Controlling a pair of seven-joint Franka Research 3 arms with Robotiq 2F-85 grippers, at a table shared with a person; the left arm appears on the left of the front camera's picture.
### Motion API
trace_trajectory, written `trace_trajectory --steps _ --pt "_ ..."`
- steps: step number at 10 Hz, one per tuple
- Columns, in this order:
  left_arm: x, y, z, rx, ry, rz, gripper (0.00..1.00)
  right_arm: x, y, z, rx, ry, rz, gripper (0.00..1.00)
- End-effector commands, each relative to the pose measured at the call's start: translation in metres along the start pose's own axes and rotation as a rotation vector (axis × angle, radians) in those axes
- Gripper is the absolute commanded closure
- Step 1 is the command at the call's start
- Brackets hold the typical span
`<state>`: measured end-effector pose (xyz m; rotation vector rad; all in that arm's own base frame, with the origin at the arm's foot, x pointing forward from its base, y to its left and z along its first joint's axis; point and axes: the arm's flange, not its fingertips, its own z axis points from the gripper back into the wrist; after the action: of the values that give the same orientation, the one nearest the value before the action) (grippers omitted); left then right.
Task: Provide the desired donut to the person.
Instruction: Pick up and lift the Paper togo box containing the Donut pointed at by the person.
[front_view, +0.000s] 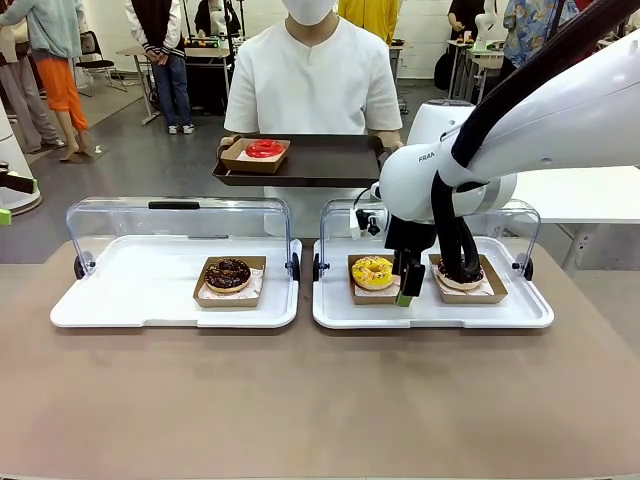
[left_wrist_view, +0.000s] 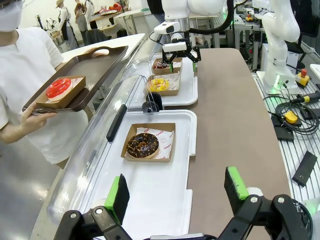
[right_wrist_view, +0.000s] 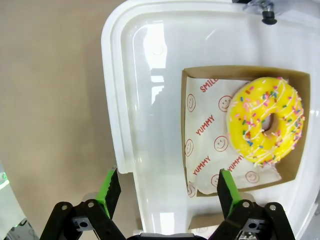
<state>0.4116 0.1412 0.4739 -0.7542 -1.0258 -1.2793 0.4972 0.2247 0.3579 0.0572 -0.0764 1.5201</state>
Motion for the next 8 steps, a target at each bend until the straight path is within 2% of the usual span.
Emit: trace_trajectory --steps 1,8 --pt "0.001 0.0 0.001 0.006 -0.018 -0.006 0.0 -0.001 -0.009 -0.007 -0.015 0.034 0.01 0.0" --pt "0.001 0.0 0.001 0.006 -0.018 -0.006 0.0 -0.009 -0.033 -0.028 -0.046 0.065 -0.017 0.0"
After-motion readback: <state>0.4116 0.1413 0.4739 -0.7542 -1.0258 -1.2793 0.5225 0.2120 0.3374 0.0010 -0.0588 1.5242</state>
